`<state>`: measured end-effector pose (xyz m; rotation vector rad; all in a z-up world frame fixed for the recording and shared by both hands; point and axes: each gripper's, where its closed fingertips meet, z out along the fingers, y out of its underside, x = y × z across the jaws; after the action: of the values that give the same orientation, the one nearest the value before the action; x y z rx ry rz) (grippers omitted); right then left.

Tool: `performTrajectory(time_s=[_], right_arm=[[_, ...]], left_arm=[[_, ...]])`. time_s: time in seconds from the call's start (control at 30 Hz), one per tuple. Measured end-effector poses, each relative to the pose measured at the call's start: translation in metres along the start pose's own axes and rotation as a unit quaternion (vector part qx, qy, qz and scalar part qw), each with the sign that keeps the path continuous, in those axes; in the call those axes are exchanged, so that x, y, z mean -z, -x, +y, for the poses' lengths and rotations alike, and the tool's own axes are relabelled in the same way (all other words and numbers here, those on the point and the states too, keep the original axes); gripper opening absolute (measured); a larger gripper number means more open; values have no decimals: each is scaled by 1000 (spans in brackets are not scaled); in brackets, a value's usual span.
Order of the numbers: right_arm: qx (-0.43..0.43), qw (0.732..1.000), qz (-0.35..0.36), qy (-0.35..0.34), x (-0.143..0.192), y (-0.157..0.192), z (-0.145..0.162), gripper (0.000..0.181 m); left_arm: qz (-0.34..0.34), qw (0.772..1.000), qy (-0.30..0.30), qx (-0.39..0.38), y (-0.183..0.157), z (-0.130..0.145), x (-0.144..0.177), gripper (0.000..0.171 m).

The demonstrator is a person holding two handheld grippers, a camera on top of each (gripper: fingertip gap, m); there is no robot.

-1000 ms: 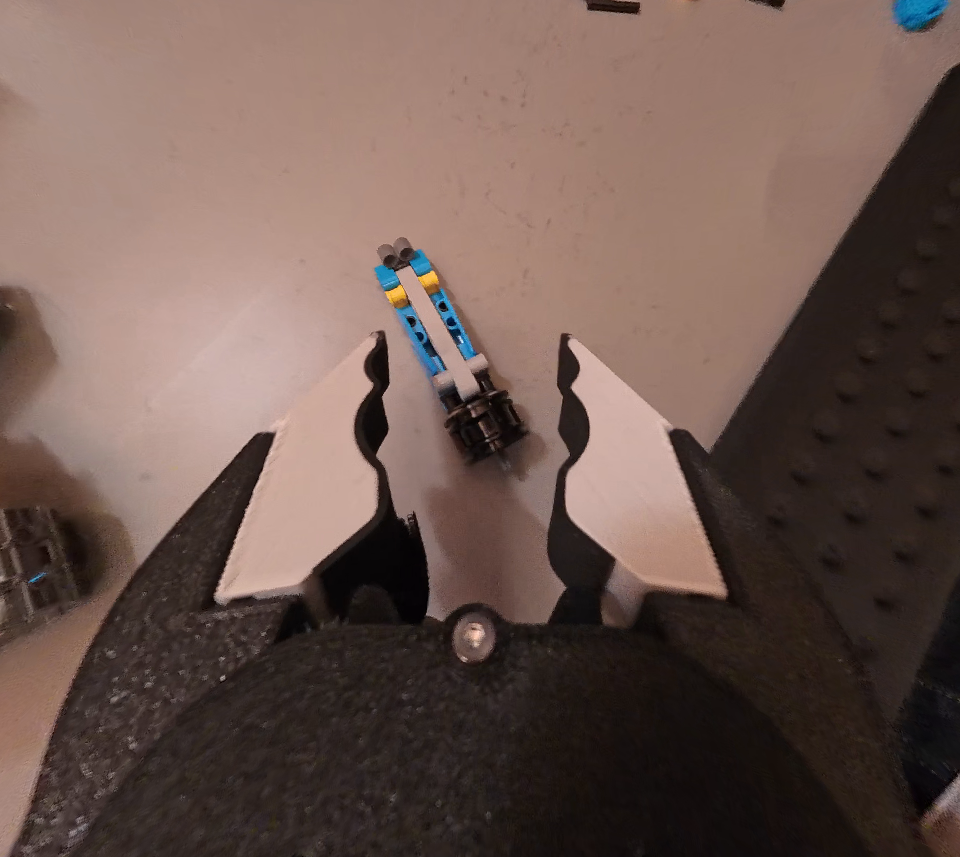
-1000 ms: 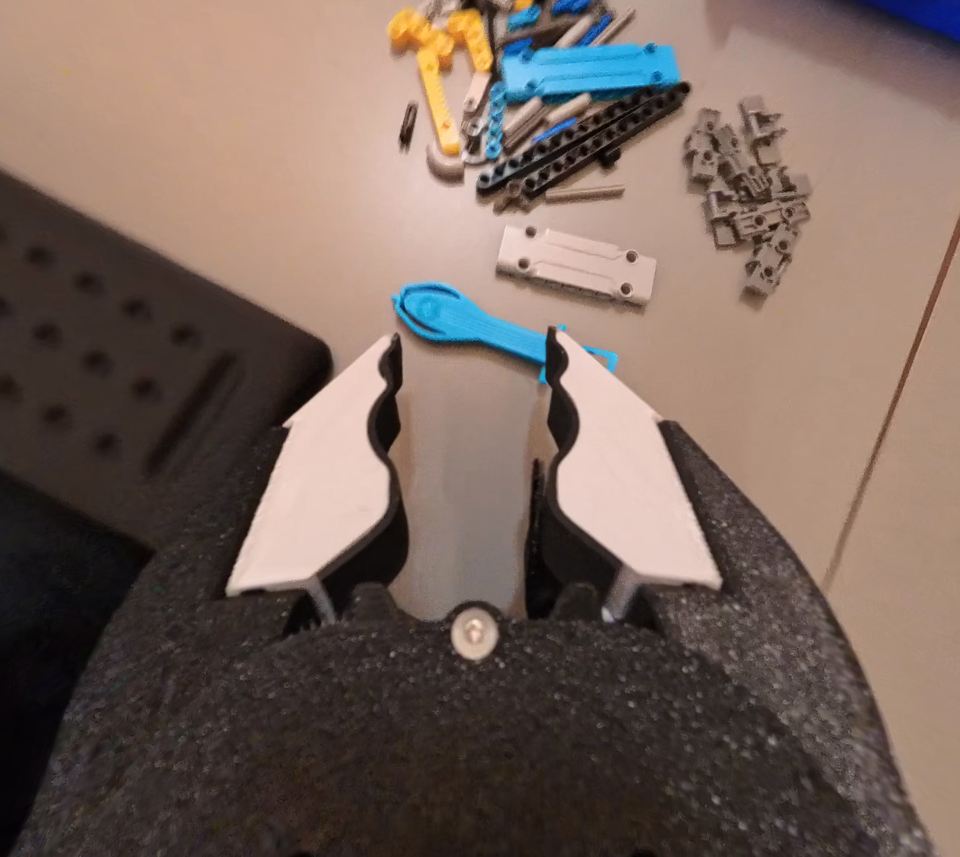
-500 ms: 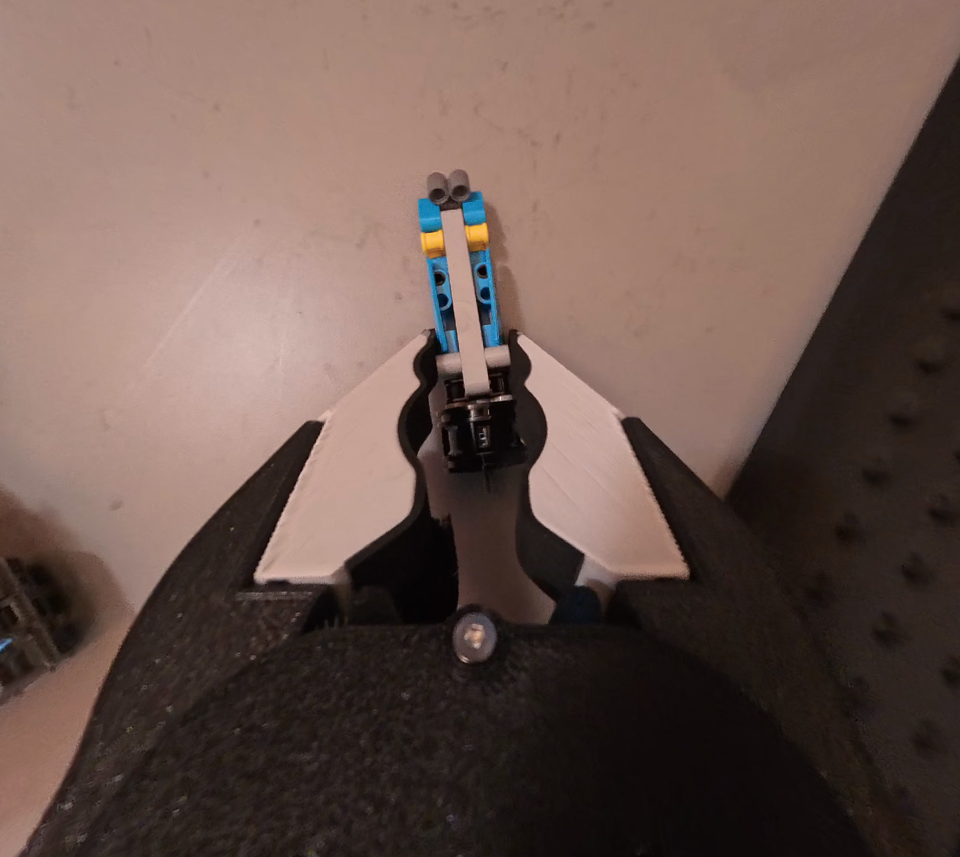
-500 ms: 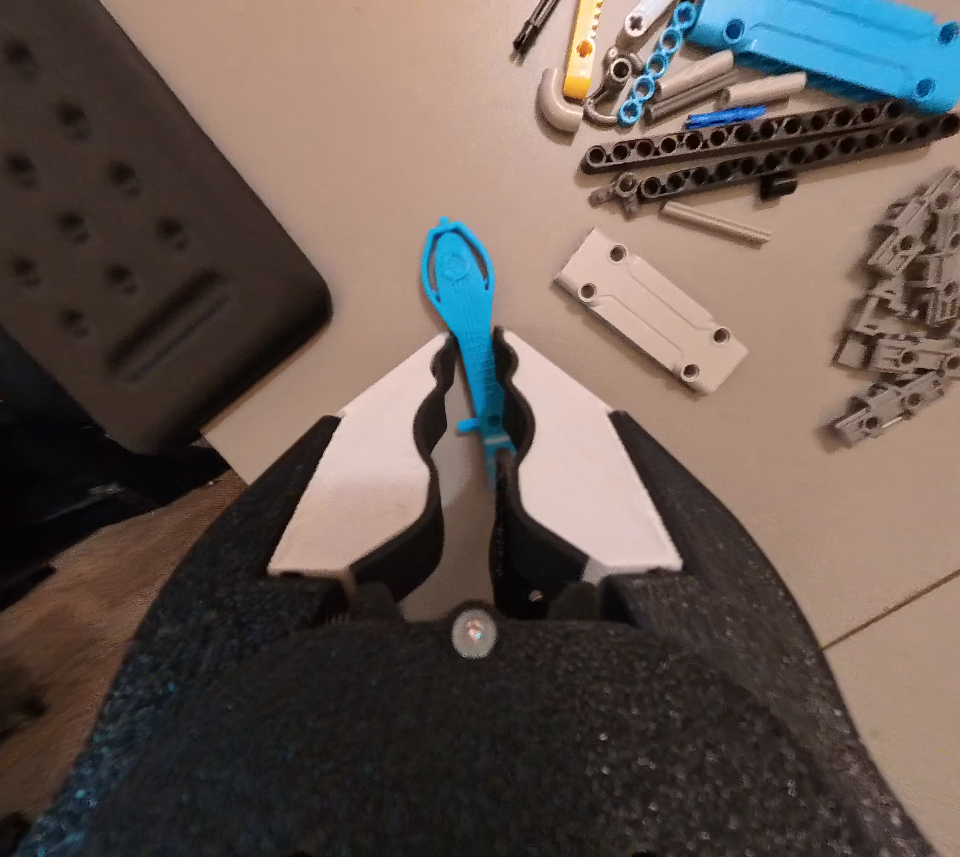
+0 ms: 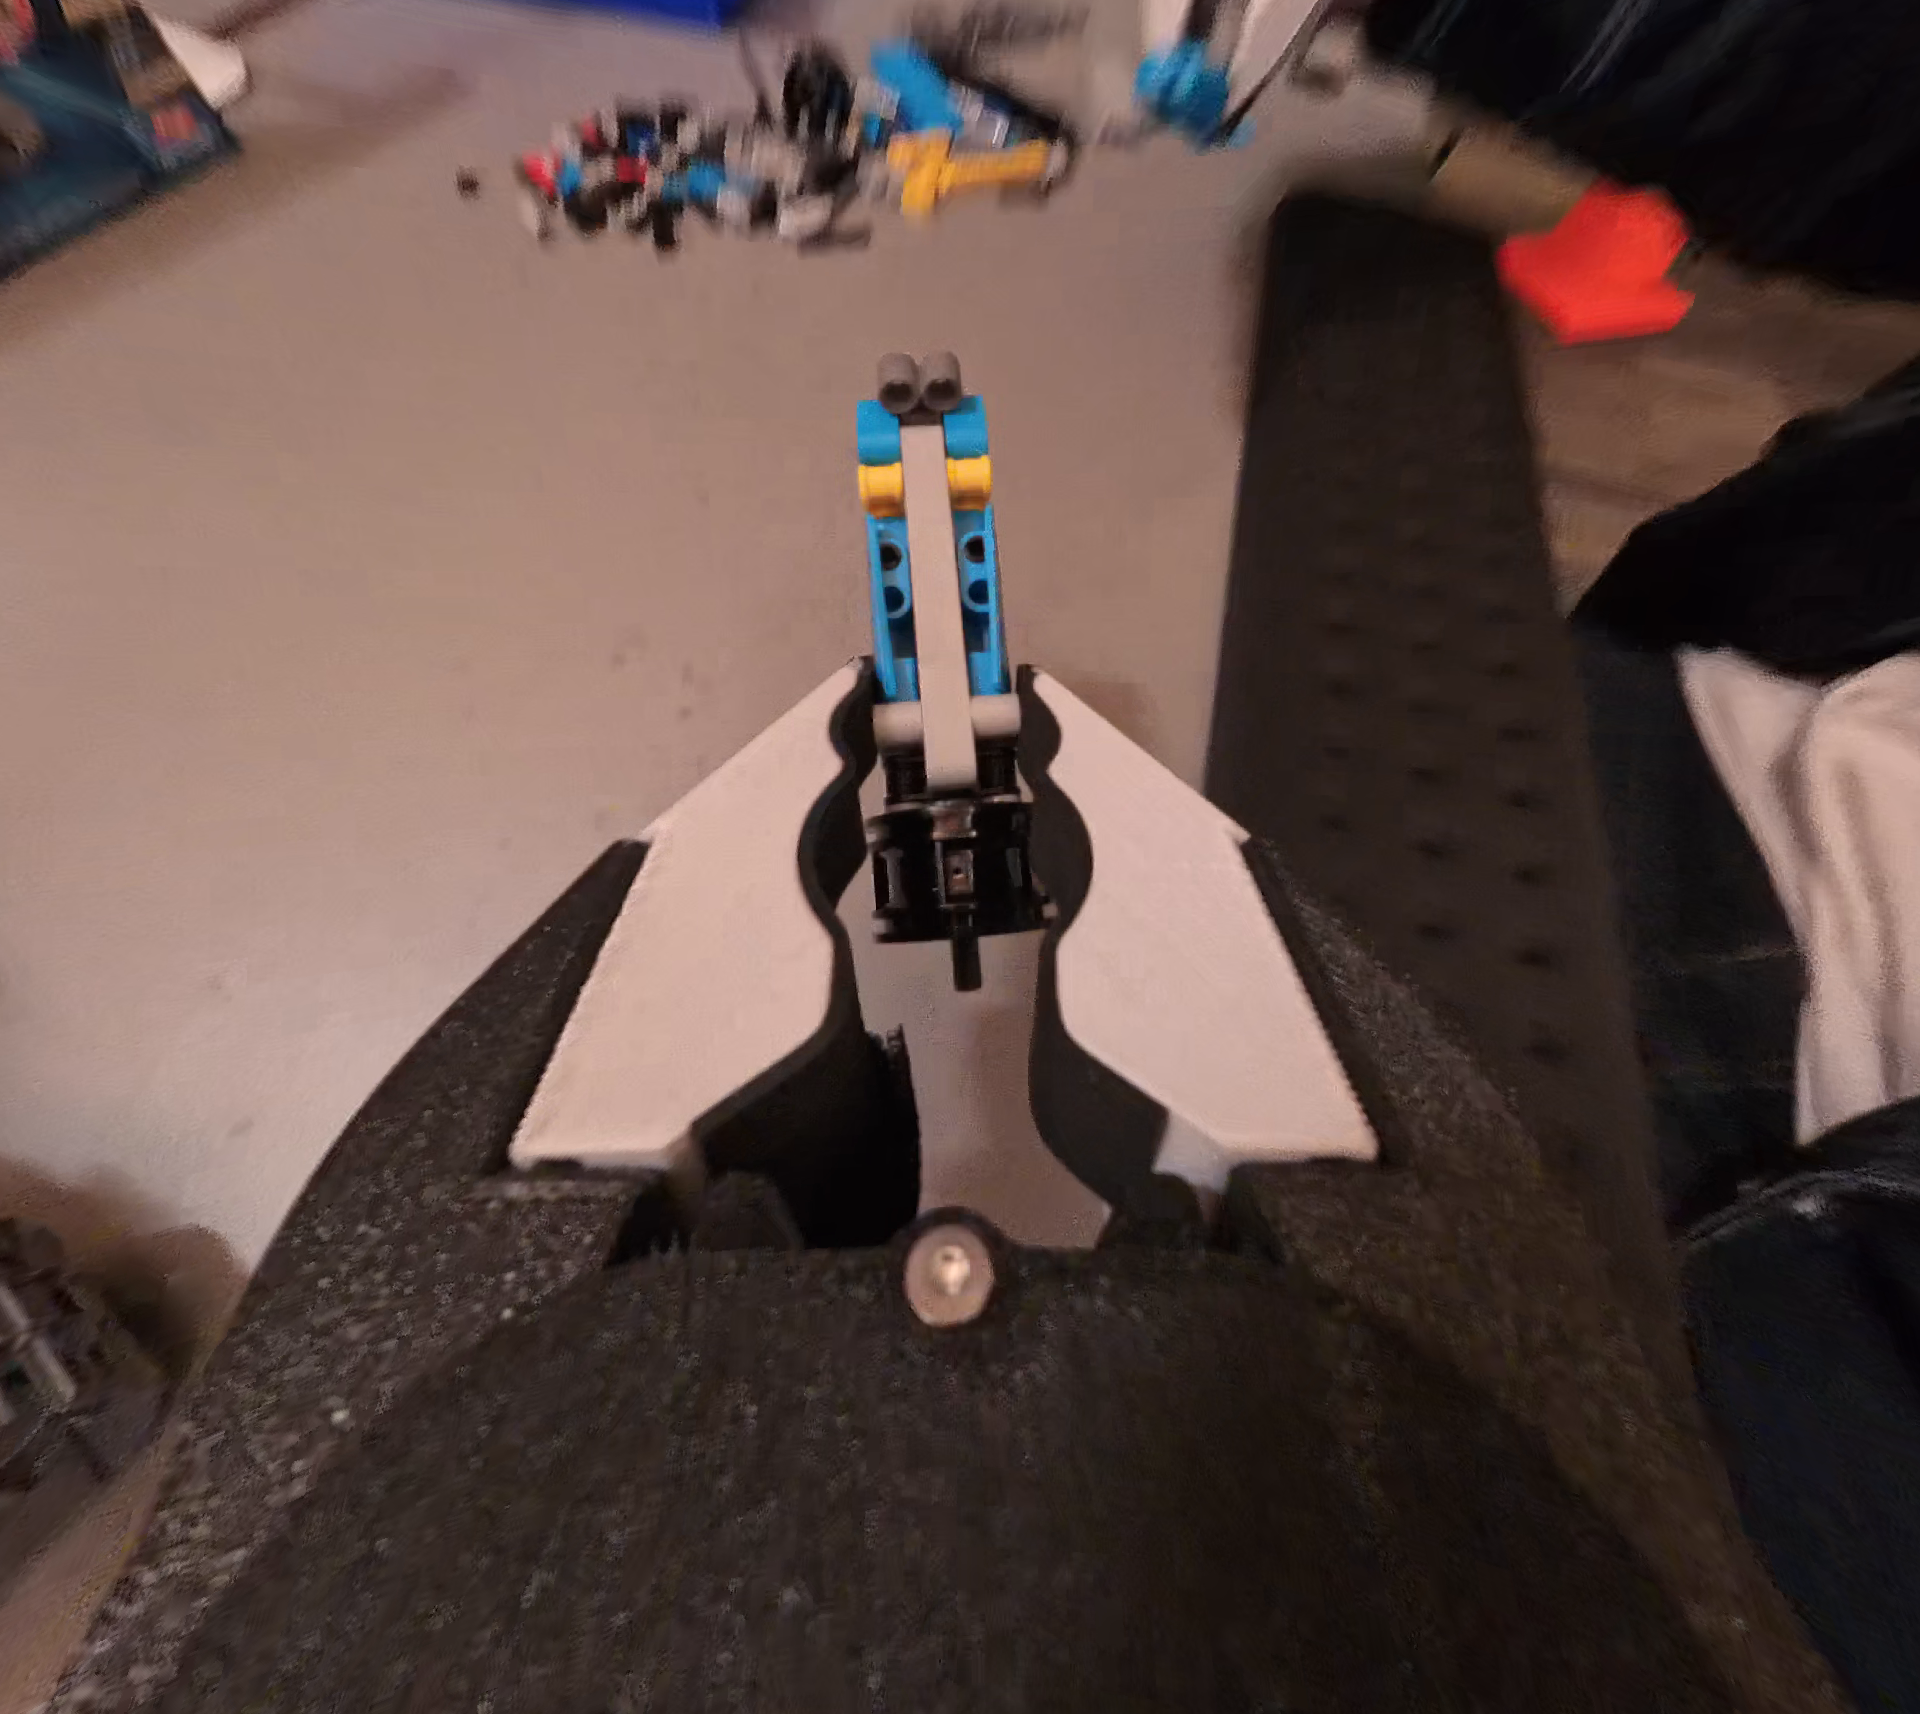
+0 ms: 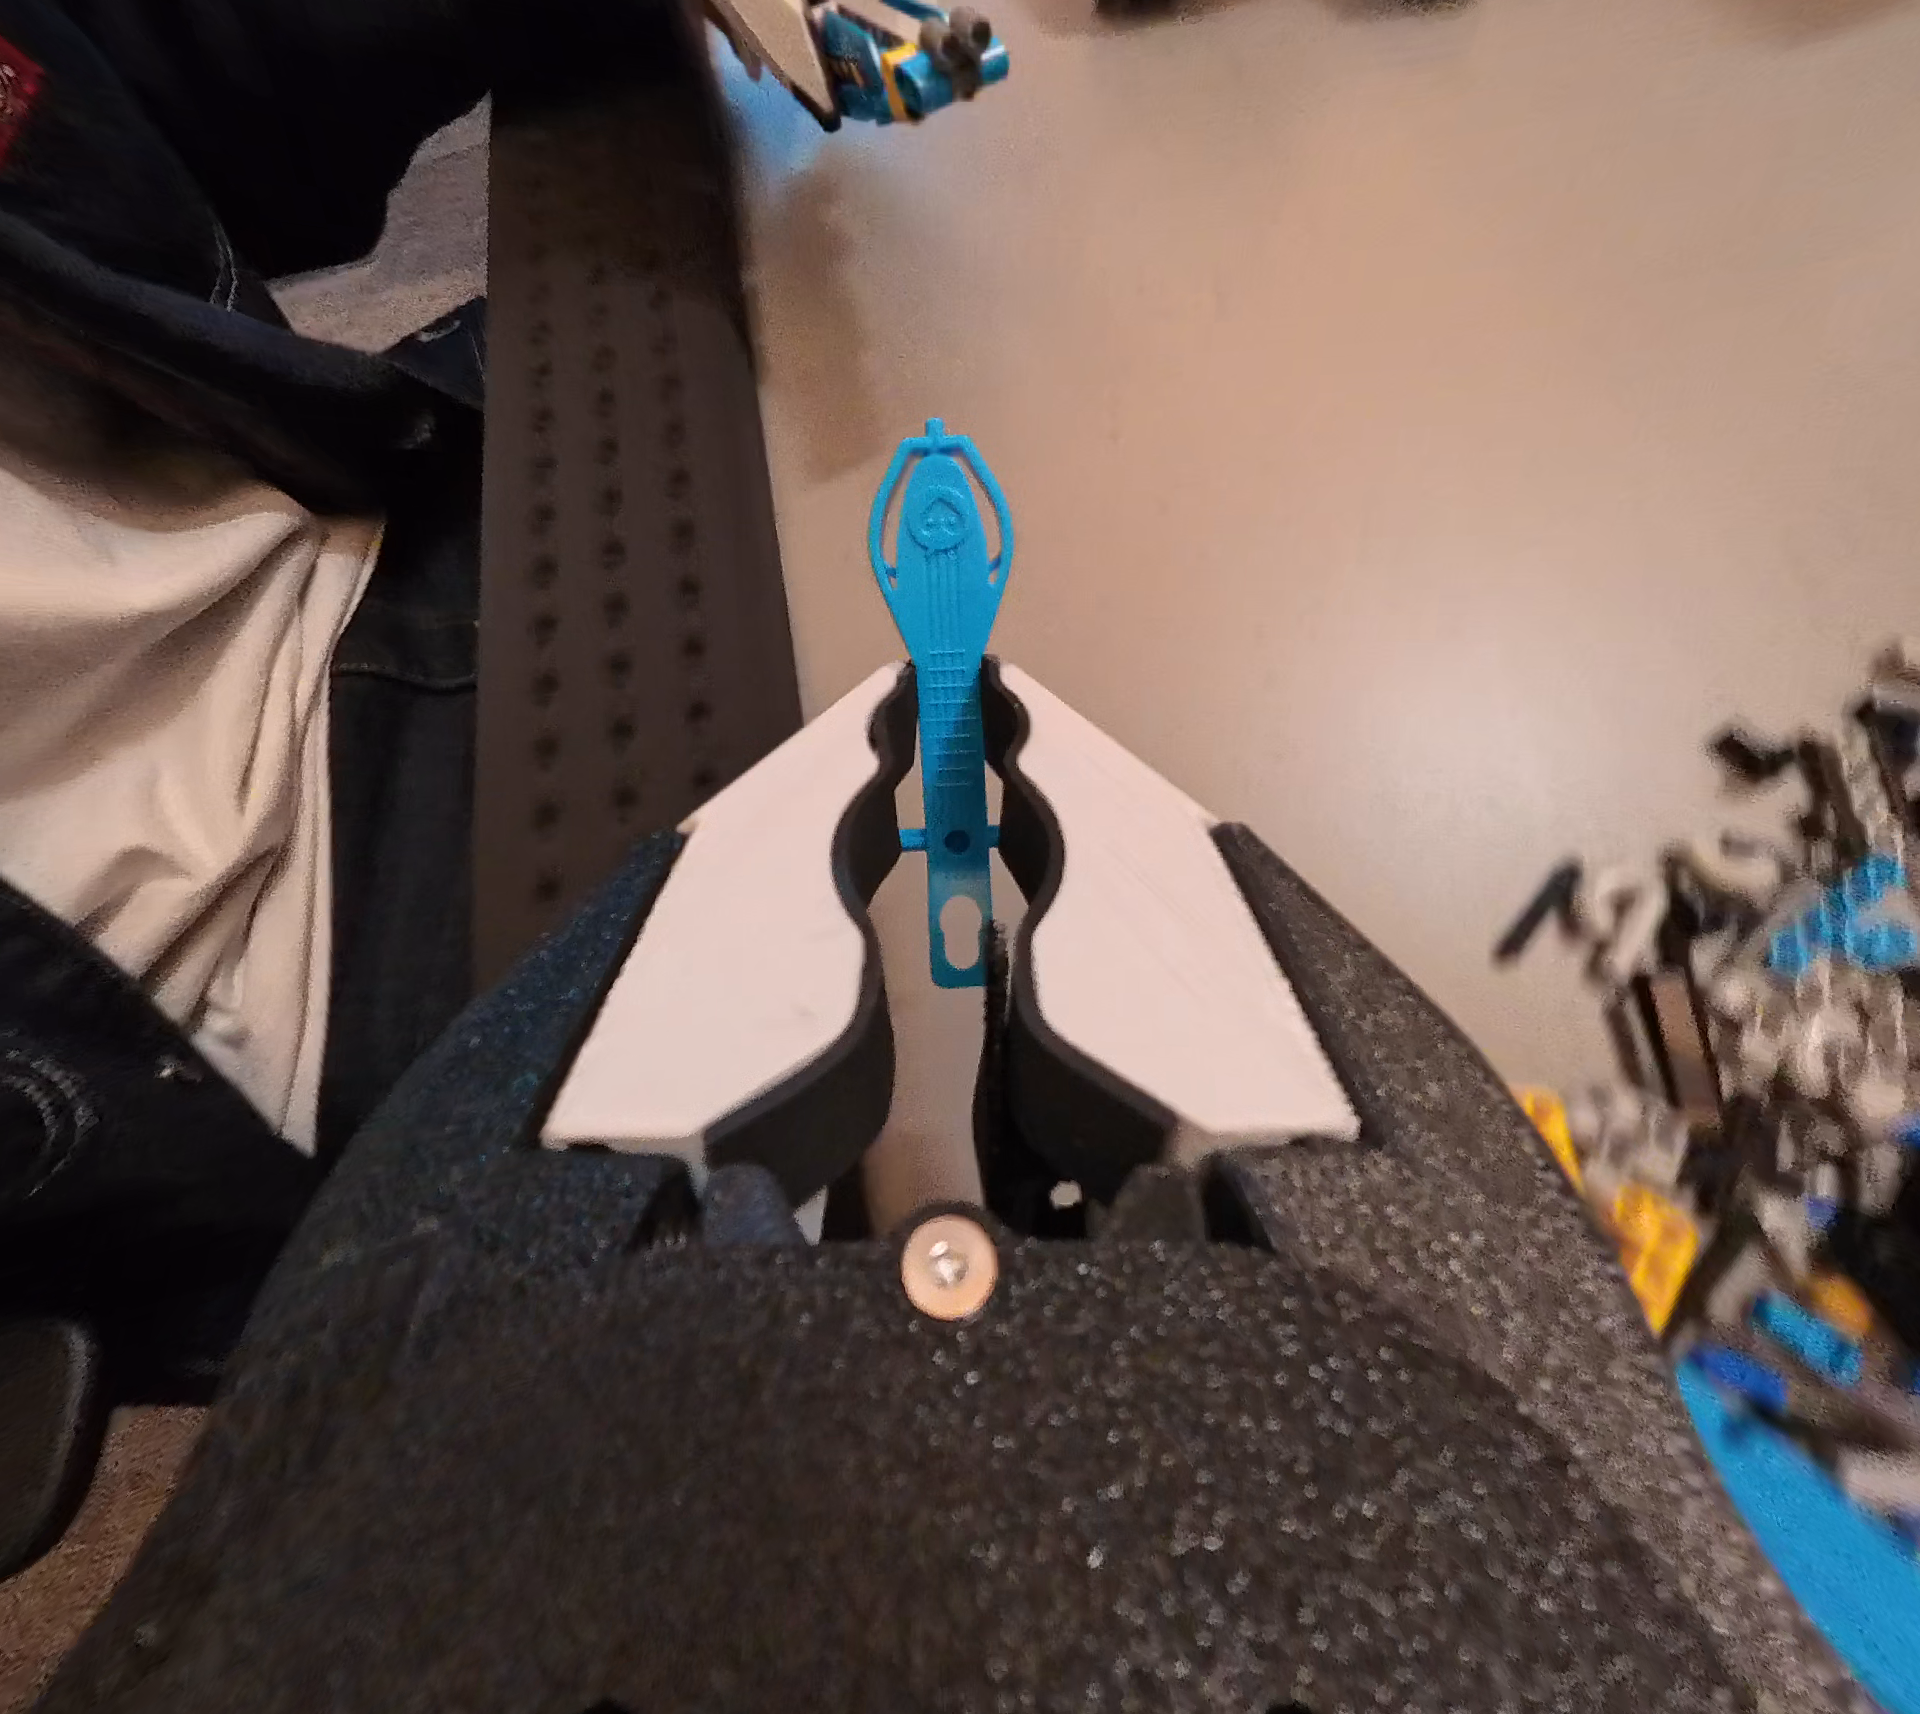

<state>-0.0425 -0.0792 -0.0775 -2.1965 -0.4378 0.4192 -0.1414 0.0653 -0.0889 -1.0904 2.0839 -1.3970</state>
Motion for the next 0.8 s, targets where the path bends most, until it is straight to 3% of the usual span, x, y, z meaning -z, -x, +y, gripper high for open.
performTrajectory(time_s=[0.07,0.13,0.3,0.37,0.47,0.67,0.8], right_arm=[[26,1000,-12,6,-22,-4,-19,11],[48,998,-25,18,-47,-7,-37,10],[43,989,-18,138,-128,-31,-25,10],[25,990,-25,137,-150,-30,-25,10],[10,990,-16,138,-158,-28,-24,10],[50,985,19,166,-156,-32,-21,11],[-6,985,5,175,-157,-23,-20,11]], left_arm=[[1,999,-35,5,-1,-6,12,25],[-17,999,-29,5,6,3,19,25],[-89,994,58,9,34,47,24,26],[-107,989,99,22,42,64,22,26],[-125,980,145,46,50,81,19,26],[-107,982,146,50,46,81,16,25],[-108,981,143,74,46,80,13,25]])
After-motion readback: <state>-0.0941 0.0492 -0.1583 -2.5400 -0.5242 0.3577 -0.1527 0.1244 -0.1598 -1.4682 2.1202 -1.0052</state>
